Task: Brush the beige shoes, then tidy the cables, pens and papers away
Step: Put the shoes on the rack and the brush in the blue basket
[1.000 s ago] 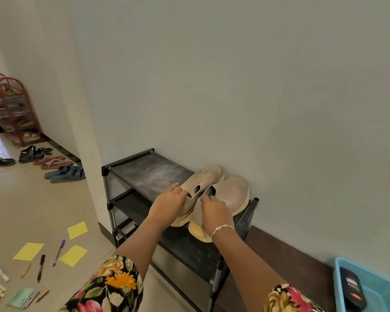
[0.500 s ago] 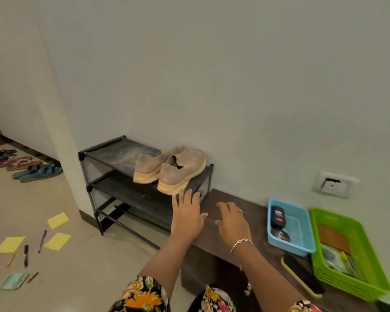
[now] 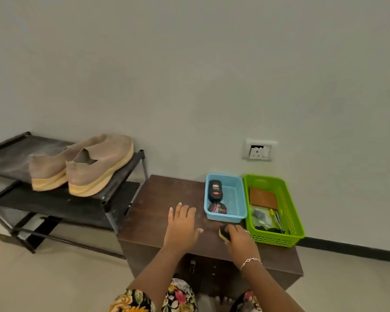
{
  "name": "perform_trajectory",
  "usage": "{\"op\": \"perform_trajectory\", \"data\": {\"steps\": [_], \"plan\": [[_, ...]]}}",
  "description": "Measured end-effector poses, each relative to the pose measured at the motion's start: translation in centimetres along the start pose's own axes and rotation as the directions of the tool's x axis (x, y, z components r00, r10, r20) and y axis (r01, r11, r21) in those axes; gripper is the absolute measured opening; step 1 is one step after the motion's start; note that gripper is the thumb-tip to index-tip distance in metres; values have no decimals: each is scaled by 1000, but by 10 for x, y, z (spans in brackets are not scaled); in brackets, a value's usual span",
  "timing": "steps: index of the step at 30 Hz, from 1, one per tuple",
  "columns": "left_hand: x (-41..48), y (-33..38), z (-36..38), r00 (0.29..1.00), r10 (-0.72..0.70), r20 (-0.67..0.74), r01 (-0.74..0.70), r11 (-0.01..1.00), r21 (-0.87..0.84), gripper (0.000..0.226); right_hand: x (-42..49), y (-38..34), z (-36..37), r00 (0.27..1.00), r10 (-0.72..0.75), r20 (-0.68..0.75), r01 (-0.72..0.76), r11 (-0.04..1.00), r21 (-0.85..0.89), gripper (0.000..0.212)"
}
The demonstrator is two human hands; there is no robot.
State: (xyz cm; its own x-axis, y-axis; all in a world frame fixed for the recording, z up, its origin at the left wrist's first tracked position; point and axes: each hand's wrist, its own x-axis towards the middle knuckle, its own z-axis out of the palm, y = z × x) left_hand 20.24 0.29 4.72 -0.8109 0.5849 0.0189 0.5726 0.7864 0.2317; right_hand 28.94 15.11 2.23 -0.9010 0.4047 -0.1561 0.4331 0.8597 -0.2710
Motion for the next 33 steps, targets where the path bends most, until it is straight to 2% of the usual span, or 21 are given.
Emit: {"op": "perform_trajectory", "data": {"steps": [6,8,12,15,18,20,24,26,27,30,32,33], "plan": [[36,-5,42,996,-3,85,11,995,-95,58,45,28,26,985,84,149,-68,991,-112,39],[43,-8,55,994,-26,104,39,991,-131,58,58,32,37,977,109,181,-85,987,-137,47],[49,-13,77,987,-49,151,76,982,-172,58,70,40,56,973,144,180,-115,980,-161,63],[50,-14,88,981,-60,184,95,978,-186,58,73,45,62,978,143,153,-121,982,-146,64],[49,-11,89,982,-60,178,97,974,-204,57,73,47,59,983,137,123,-133,990,-37,59],[47,-6,86,985,-61,159,97,968,-230,57,70,45,55,983,151,103,-163,978,128,57],[41,4,77,993,-46,107,74,957,-280,54,59,37,42,977,199,76,-212,868,448,57],[36,7,71,995,-41,87,64,954,-292,53,57,29,29,968,230,95,-240,759,605,52],[34,8,69,996,-40,77,62,953,-297,53,57,25,21,962,247,118,-256,658,709,48],[30,9,61,998,-37,45,49,950,-308,53,62,19,-1,924,279,260,-323,207,924,25],[31,9,56,999,-31,21,36,950,-311,54,68,21,-13,880,258,398,-395,-66,916,8],[32,8,53,1000,-29,10,31,950,-311,54,73,22,-18,864,243,442,-416,-152,896,8]]}}
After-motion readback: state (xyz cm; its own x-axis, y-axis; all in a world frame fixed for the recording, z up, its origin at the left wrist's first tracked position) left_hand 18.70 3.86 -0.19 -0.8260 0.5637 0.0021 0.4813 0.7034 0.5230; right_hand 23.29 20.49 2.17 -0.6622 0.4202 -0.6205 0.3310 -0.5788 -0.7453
